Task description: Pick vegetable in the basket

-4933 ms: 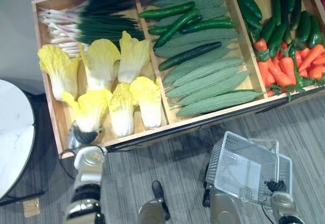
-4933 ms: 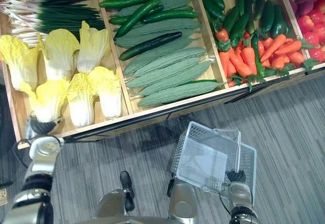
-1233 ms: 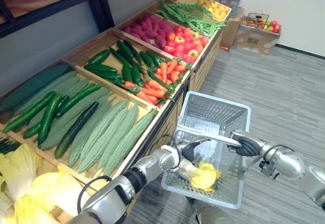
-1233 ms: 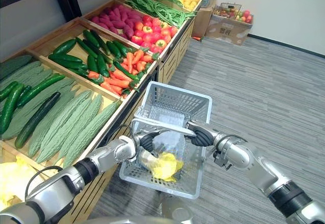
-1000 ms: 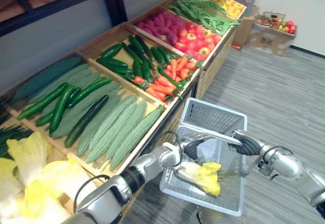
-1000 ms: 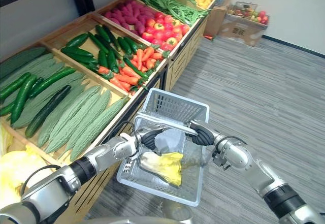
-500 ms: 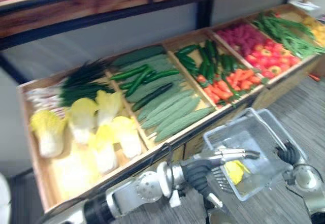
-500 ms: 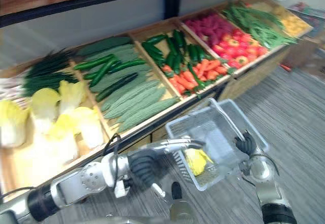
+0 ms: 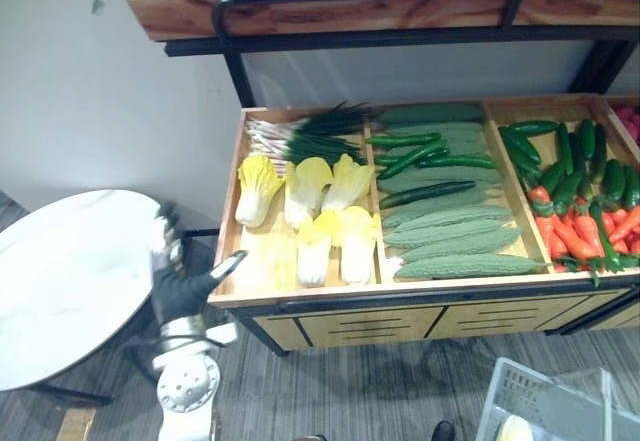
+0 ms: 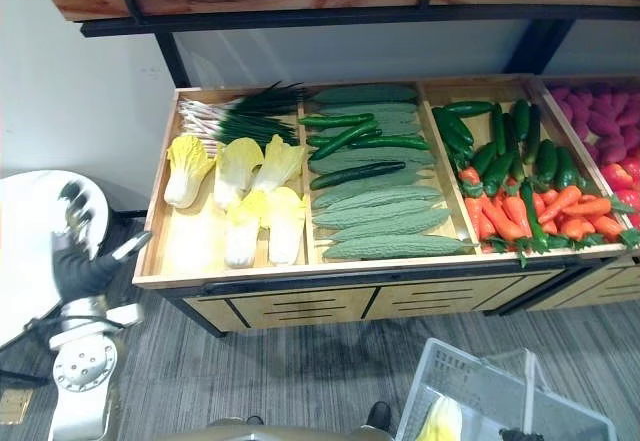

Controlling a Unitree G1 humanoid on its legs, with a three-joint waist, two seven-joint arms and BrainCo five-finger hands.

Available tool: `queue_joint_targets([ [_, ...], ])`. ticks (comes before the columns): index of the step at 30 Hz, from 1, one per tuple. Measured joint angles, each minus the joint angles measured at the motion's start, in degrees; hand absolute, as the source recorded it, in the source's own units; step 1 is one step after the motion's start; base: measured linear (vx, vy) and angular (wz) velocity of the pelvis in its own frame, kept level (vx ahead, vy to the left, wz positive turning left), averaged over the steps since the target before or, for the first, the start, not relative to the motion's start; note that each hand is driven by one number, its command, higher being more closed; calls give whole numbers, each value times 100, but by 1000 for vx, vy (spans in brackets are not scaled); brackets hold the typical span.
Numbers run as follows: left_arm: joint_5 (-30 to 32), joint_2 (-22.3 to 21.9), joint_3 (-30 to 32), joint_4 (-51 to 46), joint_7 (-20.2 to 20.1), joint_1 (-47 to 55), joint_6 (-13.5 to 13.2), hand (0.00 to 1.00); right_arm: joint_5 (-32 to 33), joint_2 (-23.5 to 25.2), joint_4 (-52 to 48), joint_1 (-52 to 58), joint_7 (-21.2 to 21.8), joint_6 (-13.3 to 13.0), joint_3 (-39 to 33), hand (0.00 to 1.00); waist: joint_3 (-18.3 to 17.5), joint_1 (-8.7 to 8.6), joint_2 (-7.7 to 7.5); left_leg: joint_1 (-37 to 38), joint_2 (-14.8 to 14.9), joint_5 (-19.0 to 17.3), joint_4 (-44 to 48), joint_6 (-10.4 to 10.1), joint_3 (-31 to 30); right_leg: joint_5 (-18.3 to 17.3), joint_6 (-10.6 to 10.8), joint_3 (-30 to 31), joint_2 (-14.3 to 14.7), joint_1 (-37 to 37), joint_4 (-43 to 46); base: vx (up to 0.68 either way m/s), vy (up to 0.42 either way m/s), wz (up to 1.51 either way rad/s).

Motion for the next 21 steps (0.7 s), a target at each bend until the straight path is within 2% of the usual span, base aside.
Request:
queue_joint_targets([
  [2, 3, -169, 460, 606, 251, 29, 183, 0, 46, 132, -28, 59, -20, -1, -107, 100, -88, -14, -56, 7, -4, 81, -121, -1, -72, -23, -35, -83, 7, 3, -1, -30, -31, 17],
  [4, 4, -225, 597, 1011, 340, 50, 345, 0, 106, 312, -94, 92, -20, 2, -102, 100, -149, -52, -103, 10, -9, 133, -218, -43, -130, -63, -94, -167, 5, 18, -4, -37, -27, 15],
  [8, 177, -220, 990, 2128, 352, 133, 562, 0, 148, 694, -395, 186, -13, 4, -70, 100, -272, -75, -220, 82, 4, 170, -380, -51, -137, -118, -122, -212, 27, 53, -27, -47, -29, 1],
  [12, 259, -219, 1685, 4264, 334, 127, 820, 0, 219, 911, -577, 308, -8, 7, 113, 100, -468, -101, -218, 225, -7, 187, -640, -71, -128, -147, -106, -210, 47, 93, -123, 24, -13, -5],
  [13, 247, -219, 1746, 4543, 324, 123, 866, 0, 220, 919, -576, 313, -7, 7, 131, 100, -491, -108, -205, 229, -10, 196, -663, -75, -130, -156, -103, -210, 47, 89, -123, 63, -2, -3],
  [17, 127, -212, 2113, 6370, 32, 120, 996, 0, 334, 925, -414, 175, -3, 34, 116, 100, -517, -156, -153, 407, -33, 283, -869, -117, -88, -199, -67, -142, 70, 92, -124, 85, 11, -5],
  [21, -70, -219, 2078, 7055, -341, 141, 1054, 0, 358, 926, -168, -114, -3, 84, -92, 100, -513, -155, -164, 544, -11, 305, -910, -81, 45, -173, -26, 37, 133, 88, -125, 115, 12, -20],
])
